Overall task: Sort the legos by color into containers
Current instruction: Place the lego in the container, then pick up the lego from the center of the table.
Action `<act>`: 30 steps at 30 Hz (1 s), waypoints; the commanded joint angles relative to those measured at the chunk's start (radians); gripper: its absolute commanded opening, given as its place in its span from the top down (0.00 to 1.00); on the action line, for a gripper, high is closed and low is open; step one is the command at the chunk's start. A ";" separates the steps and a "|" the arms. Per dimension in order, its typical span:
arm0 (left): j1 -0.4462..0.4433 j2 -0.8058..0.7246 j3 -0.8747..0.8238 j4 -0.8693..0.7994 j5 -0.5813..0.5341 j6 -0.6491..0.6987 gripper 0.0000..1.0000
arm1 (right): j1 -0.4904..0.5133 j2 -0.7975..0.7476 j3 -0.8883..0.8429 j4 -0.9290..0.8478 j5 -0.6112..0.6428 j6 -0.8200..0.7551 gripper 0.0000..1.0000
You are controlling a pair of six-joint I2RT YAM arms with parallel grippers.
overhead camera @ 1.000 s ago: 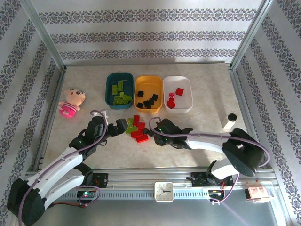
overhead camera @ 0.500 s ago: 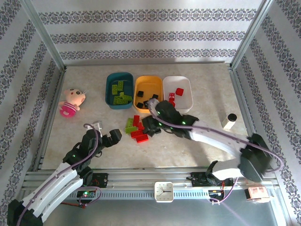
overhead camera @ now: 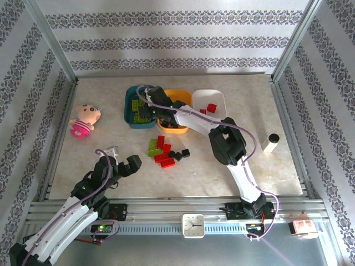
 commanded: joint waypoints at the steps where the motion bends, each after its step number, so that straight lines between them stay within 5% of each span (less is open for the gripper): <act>1: -0.007 -0.002 0.003 -0.037 0.023 -0.009 0.00 | -0.013 0.056 0.117 -0.063 -0.012 0.053 0.50; 7: -0.008 0.021 0.020 -0.004 0.037 0.016 0.01 | -0.018 -0.021 0.068 -0.036 -0.021 0.045 0.40; 15: -0.031 0.388 0.137 0.177 0.097 0.112 0.19 | -0.016 -0.372 -0.443 0.139 -0.020 0.027 0.40; 22: -0.214 0.766 0.328 0.235 -0.076 0.254 0.13 | -0.024 -0.641 -0.850 0.224 0.029 0.031 0.39; 27: -0.222 0.917 0.442 0.262 -0.147 0.327 0.14 | -0.042 -0.809 -1.047 0.251 0.065 0.052 0.39; 30: -0.207 1.007 0.526 0.248 -0.185 0.394 0.25 | -0.051 -0.904 -1.138 0.259 0.077 0.070 0.38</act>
